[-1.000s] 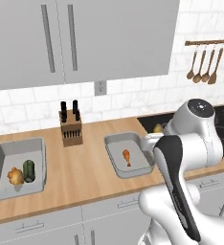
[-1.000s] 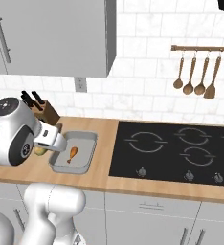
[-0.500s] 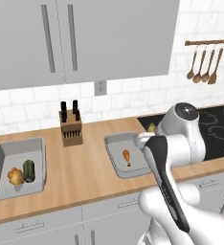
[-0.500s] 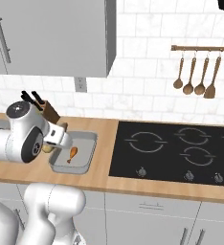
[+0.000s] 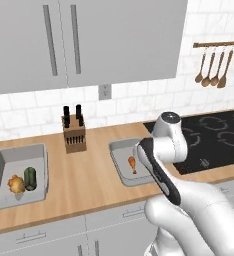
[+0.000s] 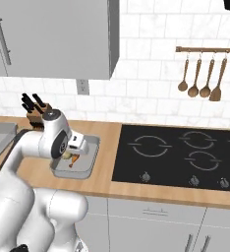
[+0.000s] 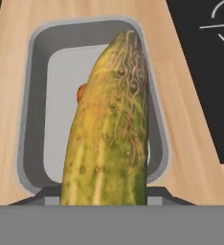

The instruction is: Place one cucumber and one chicken drumstick in each tupperware on the nearby counter, to pack two identical lunches.

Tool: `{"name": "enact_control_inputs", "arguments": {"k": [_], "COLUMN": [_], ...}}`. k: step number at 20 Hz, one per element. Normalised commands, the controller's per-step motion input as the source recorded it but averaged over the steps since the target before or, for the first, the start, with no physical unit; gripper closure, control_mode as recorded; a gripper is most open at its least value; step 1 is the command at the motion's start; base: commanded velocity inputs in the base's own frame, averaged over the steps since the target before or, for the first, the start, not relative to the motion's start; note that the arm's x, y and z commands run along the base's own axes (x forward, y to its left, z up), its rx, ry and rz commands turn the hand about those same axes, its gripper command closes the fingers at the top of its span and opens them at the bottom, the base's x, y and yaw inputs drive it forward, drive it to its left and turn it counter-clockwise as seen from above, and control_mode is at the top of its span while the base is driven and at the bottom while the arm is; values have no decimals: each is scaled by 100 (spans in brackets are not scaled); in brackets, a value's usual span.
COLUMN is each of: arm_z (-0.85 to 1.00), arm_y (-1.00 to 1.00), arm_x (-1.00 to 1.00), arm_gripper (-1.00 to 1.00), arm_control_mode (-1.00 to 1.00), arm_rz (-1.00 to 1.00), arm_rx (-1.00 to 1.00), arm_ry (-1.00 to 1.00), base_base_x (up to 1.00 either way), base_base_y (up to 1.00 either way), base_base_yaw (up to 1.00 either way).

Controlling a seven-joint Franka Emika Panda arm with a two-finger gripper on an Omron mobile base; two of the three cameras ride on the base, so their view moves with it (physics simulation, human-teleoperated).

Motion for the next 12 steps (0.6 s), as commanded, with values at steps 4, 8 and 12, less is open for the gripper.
{"name": "enact_control_inputs", "arguments": {"k": [4, 8, 12], "arm_z": [-61, -46, -33], "arm_y": [0, 0, 0], "arm_x": [70, 25, 18], "arm_gripper": [100, 100, -100], "arm_control_mode": [-100, -100, -100], "arm_rz": [0, 0, 0], "arm_rx": [-1, 0, 0], "arm_ry": [9, -1, 0], "base_base_x": [0, 0, 0], "base_base_y": [0, 0, 0], "base_base_yaw": [0, 0, 0]}}
